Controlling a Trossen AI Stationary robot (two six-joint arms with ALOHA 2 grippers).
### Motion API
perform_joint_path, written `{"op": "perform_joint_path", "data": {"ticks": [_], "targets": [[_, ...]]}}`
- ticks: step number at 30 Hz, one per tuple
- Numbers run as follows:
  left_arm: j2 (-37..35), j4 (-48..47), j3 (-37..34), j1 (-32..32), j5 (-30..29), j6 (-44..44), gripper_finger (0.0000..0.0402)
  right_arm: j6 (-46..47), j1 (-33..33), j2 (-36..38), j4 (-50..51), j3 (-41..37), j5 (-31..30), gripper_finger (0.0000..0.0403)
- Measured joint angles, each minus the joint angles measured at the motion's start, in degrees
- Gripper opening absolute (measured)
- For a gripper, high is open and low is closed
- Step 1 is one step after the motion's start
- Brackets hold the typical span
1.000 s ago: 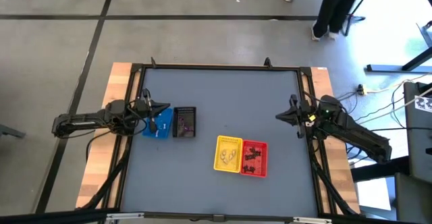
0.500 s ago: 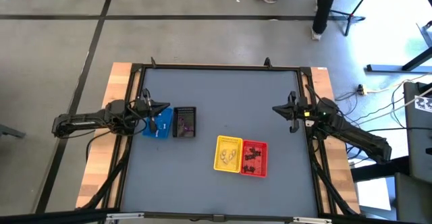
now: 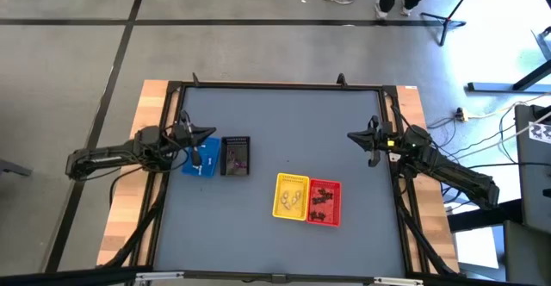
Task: Sort Halloween decoration
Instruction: Return to Home Position
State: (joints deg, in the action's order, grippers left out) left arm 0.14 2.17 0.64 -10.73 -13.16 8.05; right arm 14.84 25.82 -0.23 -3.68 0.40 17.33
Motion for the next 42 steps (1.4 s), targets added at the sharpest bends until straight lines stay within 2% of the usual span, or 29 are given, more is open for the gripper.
{"op": "perform_joint_path", "data": {"ticks": [5, 16, 20, 31, 39, 42], "targets": [[0.00, -0.02, 0.00, -0.63, 0.55, -0.24, 0.0000, -1.67, 0.00, 0.00, 0.10, 0.00, -0.54, 0.0001], [0.00, -0.19, 0.00, -0.65, 1.88, -0.22, 0.0000, -4.76, 0.02, -2.27, 0.96, 0.00, -6.72, 0.0001], [0.00, -0.22, 0.00, -0.62, 2.02, -0.41, 0.0000, -1.85, 0.03, -4.25, 0.79, 0.00, -5.20, 0.0001], [0.00, -0.17, 0.00, -0.62, 1.74, 0.02, 0.0000, -1.65, 0.04, -4.59, 0.78, 0.00, -5.30, 0.0001], [0.00, -0.11, 0.00, -0.62, 1.72, 0.05, 0.0000, -1.67, -0.22, -1.47, 0.78, 0.00, -5.34, 0.0001], [0.01, -0.06, 0.00, -0.62, 1.71, 0.05, 0.0000, -7.69, -2.47, 0.15, -0.01, -0.02, -6.52, 0.0001]]}}
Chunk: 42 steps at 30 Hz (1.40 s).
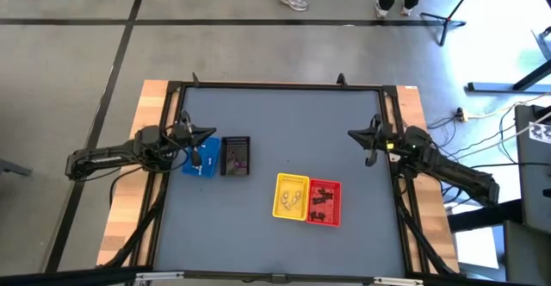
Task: Sort Halloween decoration
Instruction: Return to Home Position
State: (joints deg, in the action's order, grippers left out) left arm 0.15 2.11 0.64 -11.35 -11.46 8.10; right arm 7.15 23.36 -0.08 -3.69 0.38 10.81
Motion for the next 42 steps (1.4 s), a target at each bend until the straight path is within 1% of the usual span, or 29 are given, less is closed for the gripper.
{"op": "perform_joint_path", "data": {"ticks": [2, 4, 12, 16, 42], "targets": [[0.01, 0.13, 0.00, 0.03, -0.01, 0.00, 0.0000, -4.45, -1.82, -0.10, 0.01, -0.02, -1.06, 0.0001], [0.02, 0.11, 0.00, 0.04, -0.18, 0.02, 0.0000, -6.18, -3.89, 0.01, -0.10, -0.02, -1.25, 0.0001], [0.00, 0.09, 0.00, 0.02, -1.32, 0.03, 0.0000, -6.86, -12.68, -0.02, 0.98, -0.02, -1.23, 0.0001], [0.02, 0.09, 0.00, 0.02, -1.32, 0.04, 0.0000, -7.67, -15.74, -0.04, 0.99, -0.02, -1.22, 0.0001], [0.02, 0.06, 0.00, 0.00, -1.30, 0.04, 0.0000, -7.47, -15.83, -0.04, 0.99, -0.02, -1.36, 0.0001]]}}
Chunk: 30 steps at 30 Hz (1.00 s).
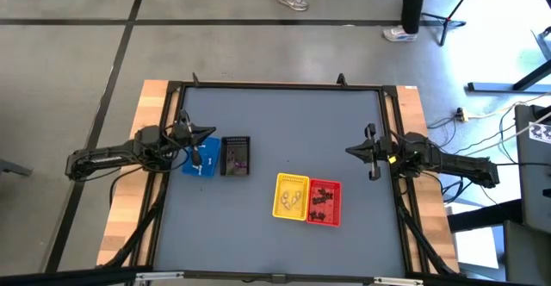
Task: Sort Halloween decoration
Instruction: Return to Home Position
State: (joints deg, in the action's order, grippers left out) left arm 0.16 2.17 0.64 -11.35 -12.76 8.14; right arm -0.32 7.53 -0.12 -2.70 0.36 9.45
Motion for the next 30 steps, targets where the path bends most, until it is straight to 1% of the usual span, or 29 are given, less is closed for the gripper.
{"op": "perform_joint_path", "data": {"ticks": [3, 7, 9, 19, 23, 30], "targets": [[0.00, -0.02, 0.00, 0.02, -0.02, 0.02, 0.0000, -0.02, 0.00, 0.00, -0.02, 0.00, 0.00, 0.0001], [-0.02, -0.02, 0.00, 0.00, -0.04, 5.21, 0.0000, -0.02, 0.00, 0.00, -0.03, 0.00, 0.00, 0.0001], [-0.01, -0.01, 0.00, 0.00, -0.04, 5.95, 0.0000, 0.00, 0.00, 0.00, -0.04, 0.00, 0.00, 0.0001], [0.00, -0.01, 0.00, 0.00, -0.04, 5.43, 0.0000, 0.00, 0.00, 0.00, -0.07, 0.00, 0.01, 0.0001], [-0.02, -0.01, 0.00, 0.00, -0.02, 2.90, 0.0000, 0.00, 0.00, 0.00, -0.08, 0.00, 0.02, 0.0001], [0.00, -0.02, 0.00, 0.00, 0.00, 1.02, 0.0000, 0.00, -0.02, 0.00, -0.10, 0.00, 0.02, 0.0001]]}}
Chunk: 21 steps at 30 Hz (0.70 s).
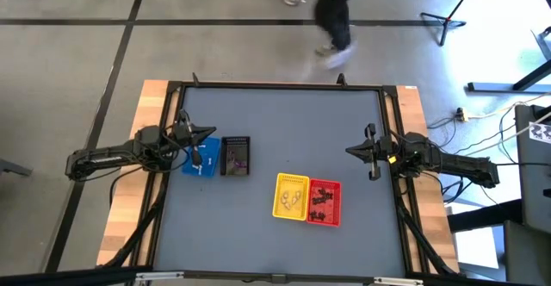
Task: Sort Halloween decoration
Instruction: Return to Home Position
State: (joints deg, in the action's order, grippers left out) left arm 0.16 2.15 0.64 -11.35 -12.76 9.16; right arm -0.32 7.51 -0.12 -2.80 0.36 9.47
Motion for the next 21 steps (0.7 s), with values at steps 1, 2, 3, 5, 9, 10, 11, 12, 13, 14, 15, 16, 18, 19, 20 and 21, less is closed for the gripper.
{"op": "perform_joint_path", "data": {"ticks": [1, 2, 3, 5, 9, 10, 11, 12, 13, 14, 15, 16, 18, 19, 20, 21], "targets": [[-0.01, 0.00, 0.00, 0.00, 0.00, -0.70, 0.0000, 0.00, 0.02, 0.00, 0.00, 0.00, 0.00, 0.0001], [0.00, 0.00, 0.00, 0.00, 0.00, -1.27, 0.0000, 0.00, 0.01, 0.00, 0.00, 0.00, 0.00, 0.0001], [0.00, 0.00, 0.00, 0.00, 0.00, -1.57, 0.0000, 0.00, 0.02, 0.00, 0.00, 0.00, -0.01, 0.0001], [-0.01, 0.00, 0.00, 0.00, 0.00, -1.56, 0.0000, 0.00, 0.02, 0.00, 0.00, 0.00, 0.00, 0.0001], [-0.02, 0.00, 0.00, 0.00, 0.00, -1.54, 0.0000, 0.00, 0.02, 0.00, -0.01, 0.00, -0.01, 0.0001], [0.00, 0.00, 0.00, 0.00, 0.00, -1.54, 0.0000, 0.00, 0.02, 0.00, -0.01, 0.00, 0.00, 0.0001], [0.00, 0.00, 0.00, 0.00, 0.00, -1.54, 0.0000, 0.00, 0.02, 0.00, -0.03, 0.00, 0.00, 0.0001], [0.00, 0.00, 0.00, 0.00, 0.00, -1.54, 0.0000, 0.00, 0.02, 0.00, -0.03, 0.00, -0.01, 0.0001], [-0.01, 0.00, 0.00, 0.00, 0.00, -1.53, 0.0000, 0.00, 0.02, 0.00, -0.03, 0.00, 0.00, 0.0001], [-0.01, 0.00, 0.00, 0.00, 0.00, -1.52, 0.0000, 0.00, 0.02, 0.00, -0.03, 0.00, -0.01, 0.0001], [0.00, 0.00, 0.00, 0.01, 0.00, -1.52, 0.0000, 0.00, 0.02, 0.00, -0.03, 0.00, -0.01, 0.0001], [0.00, 0.00, 0.00, 0.00, 0.00, -1.52, 0.0000, 0.00, 0.02, 0.00, -0.03, 0.00, 0.00, 0.0001], [0.00, 0.00, 0.00, 0.00, 0.00, -1.52, 0.0000, 0.00, 0.02, 0.00, -0.03, 0.00, -0.02, 0.0001], [0.00, 0.00, 0.00, 0.00, 0.00, -1.52, 0.0000, 0.00, 0.02, 0.00, -0.03, 0.00, -0.02, 0.0001], [0.00, 0.00, 0.00, 0.00, 0.00, -1.51, 0.0000, 0.00, 0.02, 0.00, -0.04, 0.00, 0.00, 0.0001], [-0.02, 0.02, 0.00, 0.00, 0.00, -1.52, 0.0000, 0.00, 0.02, 0.00, -0.03, 0.00, -0.01, 0.0001]]}}
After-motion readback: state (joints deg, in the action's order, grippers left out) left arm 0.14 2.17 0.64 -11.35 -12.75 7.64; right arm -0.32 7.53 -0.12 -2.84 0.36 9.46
